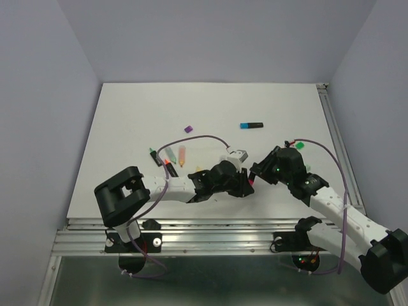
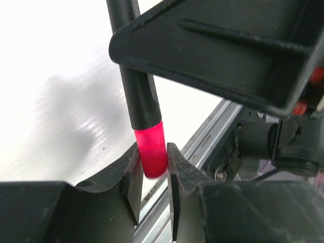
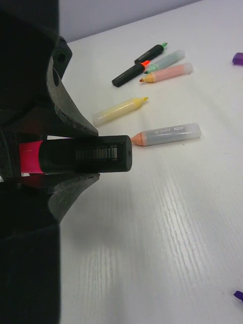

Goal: Open the pen caps

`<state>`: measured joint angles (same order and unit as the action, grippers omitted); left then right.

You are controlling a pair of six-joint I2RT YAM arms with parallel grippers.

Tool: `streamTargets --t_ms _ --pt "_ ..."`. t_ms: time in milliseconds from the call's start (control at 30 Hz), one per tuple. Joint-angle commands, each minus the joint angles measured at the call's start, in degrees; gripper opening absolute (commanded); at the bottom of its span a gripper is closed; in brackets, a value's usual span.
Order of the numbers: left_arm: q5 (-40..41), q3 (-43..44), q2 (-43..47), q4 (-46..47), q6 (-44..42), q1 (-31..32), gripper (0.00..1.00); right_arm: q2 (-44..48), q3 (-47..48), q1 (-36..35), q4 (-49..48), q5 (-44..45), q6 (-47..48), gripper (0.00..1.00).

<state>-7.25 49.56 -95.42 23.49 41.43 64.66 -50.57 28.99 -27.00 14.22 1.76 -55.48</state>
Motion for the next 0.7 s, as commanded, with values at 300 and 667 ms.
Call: streamTargets --t_ms 300,667 --pt "6.81 -14.4 15.17 1.04 11.12 17.51 0.0 -16.05 20.92 0.46 -3.23 35.15 0.11 0.01" --pt "14.89 -10.46 19.21 -7.58 9.82 12.6 0.56 -12.02 17.34 0.55 -3.85 16.03 4.86 0.01"
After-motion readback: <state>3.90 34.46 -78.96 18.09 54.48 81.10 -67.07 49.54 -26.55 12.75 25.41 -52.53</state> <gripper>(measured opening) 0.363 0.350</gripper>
